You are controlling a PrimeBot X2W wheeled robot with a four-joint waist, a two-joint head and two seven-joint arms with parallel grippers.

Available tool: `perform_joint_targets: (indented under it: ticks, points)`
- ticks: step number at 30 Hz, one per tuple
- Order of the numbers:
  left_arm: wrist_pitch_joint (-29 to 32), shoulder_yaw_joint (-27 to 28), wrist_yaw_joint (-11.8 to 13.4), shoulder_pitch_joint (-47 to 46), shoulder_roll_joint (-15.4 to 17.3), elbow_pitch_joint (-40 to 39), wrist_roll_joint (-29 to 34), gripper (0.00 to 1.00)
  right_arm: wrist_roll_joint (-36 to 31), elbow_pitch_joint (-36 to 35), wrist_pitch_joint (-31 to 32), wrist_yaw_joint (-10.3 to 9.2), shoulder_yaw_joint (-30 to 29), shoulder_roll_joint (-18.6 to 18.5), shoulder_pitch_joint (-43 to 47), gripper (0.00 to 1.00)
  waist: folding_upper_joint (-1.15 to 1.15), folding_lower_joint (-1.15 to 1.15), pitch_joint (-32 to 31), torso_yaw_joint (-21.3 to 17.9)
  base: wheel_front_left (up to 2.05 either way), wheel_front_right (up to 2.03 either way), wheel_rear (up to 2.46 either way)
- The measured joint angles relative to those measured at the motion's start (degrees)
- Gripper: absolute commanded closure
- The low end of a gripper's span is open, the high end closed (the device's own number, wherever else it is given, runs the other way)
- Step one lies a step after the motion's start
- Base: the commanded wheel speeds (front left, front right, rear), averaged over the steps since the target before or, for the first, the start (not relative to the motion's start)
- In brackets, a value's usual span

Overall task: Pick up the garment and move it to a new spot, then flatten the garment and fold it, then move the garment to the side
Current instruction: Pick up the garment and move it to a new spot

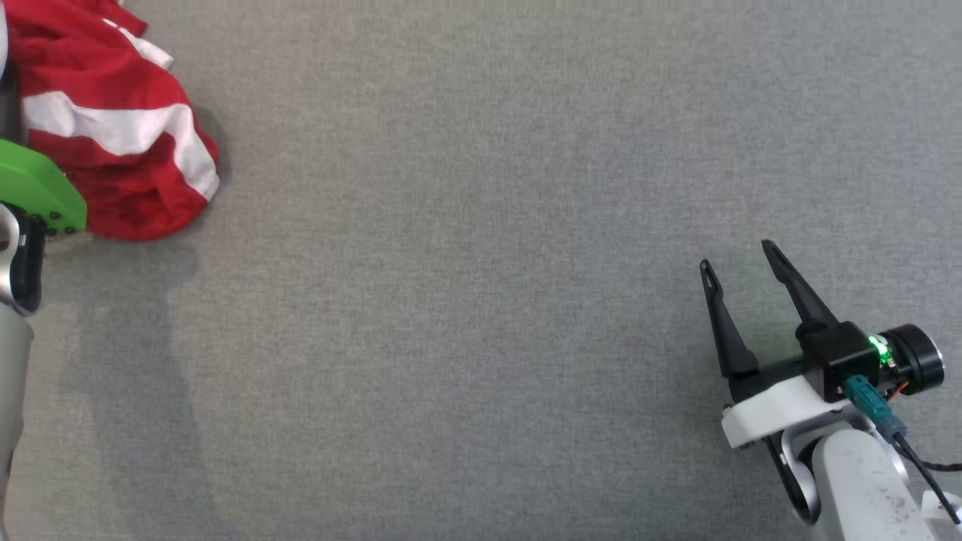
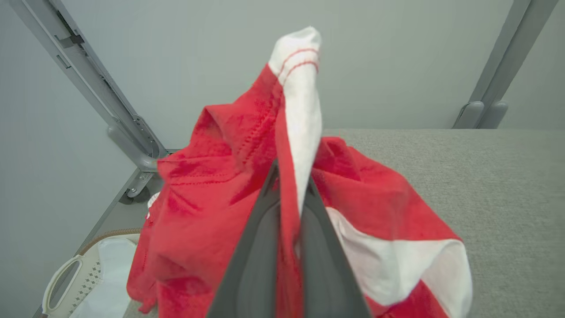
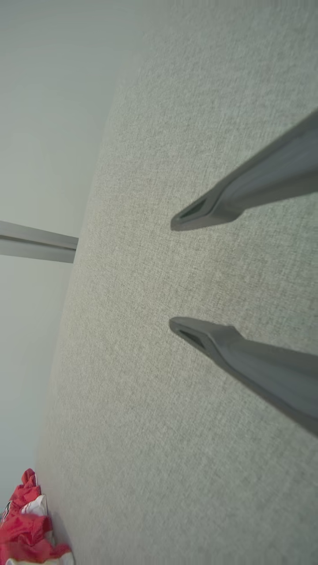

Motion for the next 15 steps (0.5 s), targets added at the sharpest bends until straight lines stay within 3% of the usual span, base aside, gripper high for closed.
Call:
perform_joint_targets:
  ticks: [7, 15]
  points:
    - [0.64, -3.39, -0.18, -0.34, -0.62, -8.26, 0.93, 1.00, 2.33, 1.63, 0.00, 0.00, -0.02, -0.01, 2.26, 0.00, 0.00, 0.00, -6.14, -0.11, 0.00, 0.00, 0.00]
    - [5.25, -7.46, 1.44, -0.81, -7.03, -19.46, 1.34, 1.00, 4.90, 2.78, 0.00, 0.00, -0.74, -0.01, 4.49, 0.00, 0.00, 0.00, -13.21, -1.34, 0.00, 0.00, 0.00]
